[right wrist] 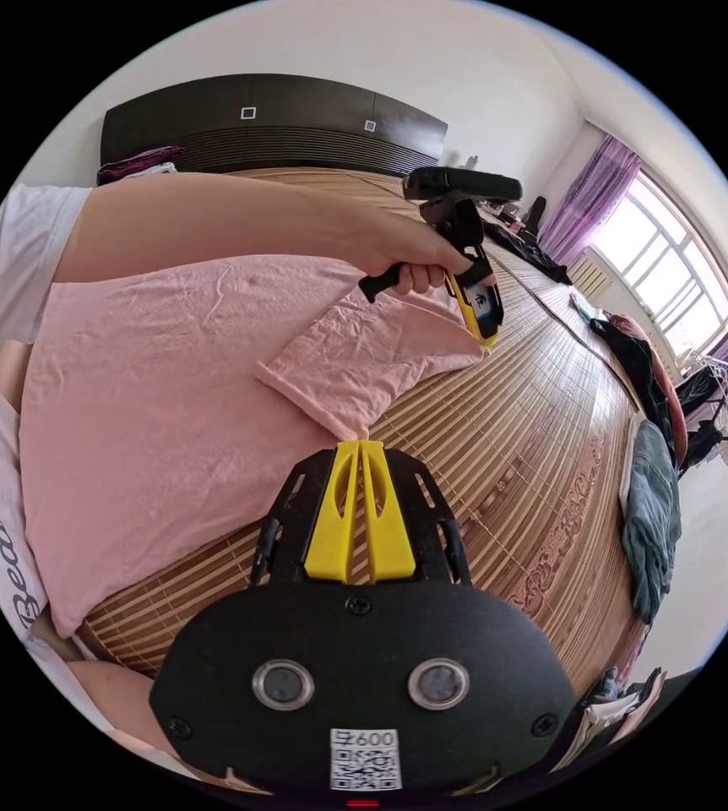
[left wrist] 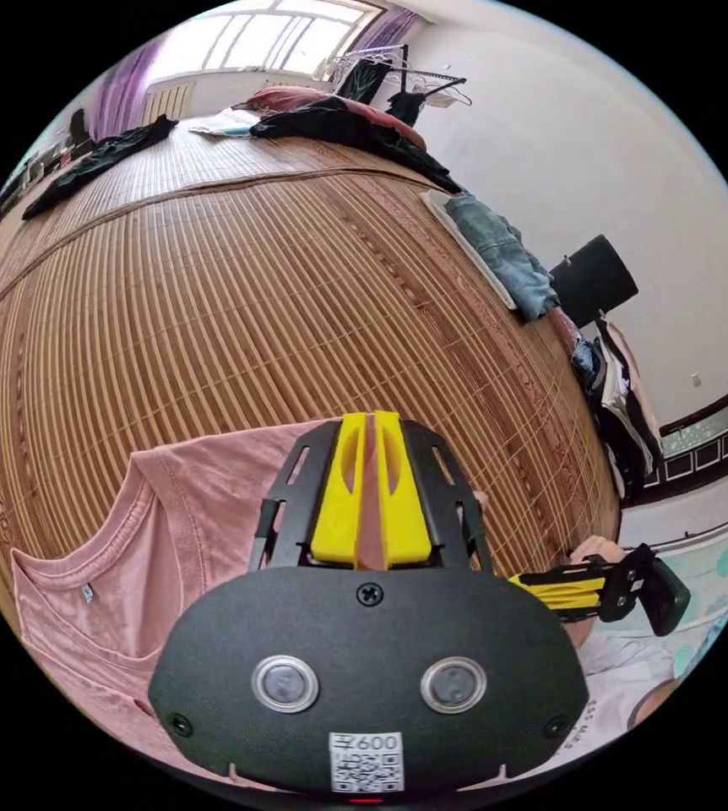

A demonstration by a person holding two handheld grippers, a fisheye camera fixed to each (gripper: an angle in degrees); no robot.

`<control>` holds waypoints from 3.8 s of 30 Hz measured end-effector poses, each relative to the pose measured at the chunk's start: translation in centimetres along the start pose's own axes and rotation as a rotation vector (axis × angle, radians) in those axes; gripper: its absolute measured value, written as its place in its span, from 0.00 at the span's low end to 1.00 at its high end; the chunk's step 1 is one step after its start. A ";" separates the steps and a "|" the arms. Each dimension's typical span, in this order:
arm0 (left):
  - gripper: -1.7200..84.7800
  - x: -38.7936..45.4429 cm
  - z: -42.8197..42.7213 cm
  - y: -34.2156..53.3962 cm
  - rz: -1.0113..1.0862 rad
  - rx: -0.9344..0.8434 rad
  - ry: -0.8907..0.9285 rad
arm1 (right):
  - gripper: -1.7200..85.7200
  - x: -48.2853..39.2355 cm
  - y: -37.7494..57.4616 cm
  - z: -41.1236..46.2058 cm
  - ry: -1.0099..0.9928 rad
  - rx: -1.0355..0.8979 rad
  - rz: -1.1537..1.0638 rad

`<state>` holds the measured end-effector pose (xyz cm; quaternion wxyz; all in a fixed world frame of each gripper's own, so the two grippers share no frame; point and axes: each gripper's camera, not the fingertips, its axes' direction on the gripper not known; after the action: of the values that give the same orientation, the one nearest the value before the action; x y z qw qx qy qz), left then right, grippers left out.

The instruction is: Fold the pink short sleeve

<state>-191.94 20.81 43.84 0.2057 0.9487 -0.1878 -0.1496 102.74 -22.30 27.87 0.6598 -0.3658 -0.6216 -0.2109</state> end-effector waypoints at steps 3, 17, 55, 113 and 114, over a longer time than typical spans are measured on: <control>0.05 1.0 -0.5 0.0 0.049 -0.015 -0.009 | 0.01 -0.2 -0.2 -0.3 -0.003 0.001 0.002; 0.05 7.0 1.8 1.5 0.141 -0.094 -0.092 | 0.01 -1.7 -1.6 -2.4 -0.008 0.002 0.010; 0.05 20.6 3.4 3.1 0.185 0.051 -0.152 | 0.01 -0.7 -10.1 -10.3 -0.140 -0.057 0.341; 0.06 38.6 1.1 18.2 0.251 0.044 -0.382 | 0.01 -0.6 -10.8 -17.5 -0.238 0.015 0.391; 0.05 38.8 1.3 18.2 0.254 0.044 -0.380 | 0.01 -0.6 -10.8 -17.6 -0.239 0.015 0.391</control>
<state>-163.46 -11.23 42.88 0.1631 0.8764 -0.3442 -0.2947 106.44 -42.42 30.35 0.6124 -0.4969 -0.6142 -0.0296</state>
